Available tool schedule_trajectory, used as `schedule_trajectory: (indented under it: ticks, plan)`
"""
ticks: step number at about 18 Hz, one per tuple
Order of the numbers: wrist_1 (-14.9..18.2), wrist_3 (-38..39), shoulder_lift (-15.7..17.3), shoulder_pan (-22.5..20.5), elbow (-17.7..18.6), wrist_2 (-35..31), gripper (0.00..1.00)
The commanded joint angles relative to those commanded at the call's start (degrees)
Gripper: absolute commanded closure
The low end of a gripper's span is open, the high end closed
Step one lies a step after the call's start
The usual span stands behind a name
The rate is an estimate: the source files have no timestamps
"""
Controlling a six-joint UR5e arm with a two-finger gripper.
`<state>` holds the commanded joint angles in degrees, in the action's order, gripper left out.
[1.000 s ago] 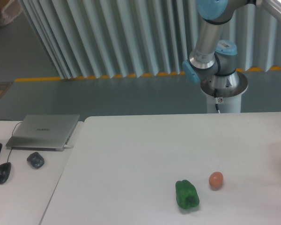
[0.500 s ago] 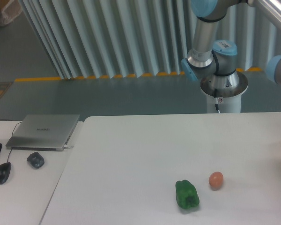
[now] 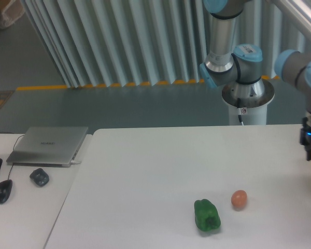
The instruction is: Place the yellow pepper in a basket
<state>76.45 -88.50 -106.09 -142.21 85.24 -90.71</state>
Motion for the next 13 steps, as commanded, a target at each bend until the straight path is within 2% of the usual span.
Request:
schedule_trajectory:
  ticks: [3,6,8,11,13]
  plan:
    - [4.66,0.09,1.41,2.55,0.36,0.53,0.00]
    - [9.15,0.17,1.85,2.03,0.19,5.26,0.00]
    - [9.86,0.17,2.03,1.94,0.27,6.51,0.00]
    - [11.44,0.08,2.38,2.64,0.45,4.85,0.00]
    - [11.36,0.17,3.34,3.34,0.80,3.96,0.00]
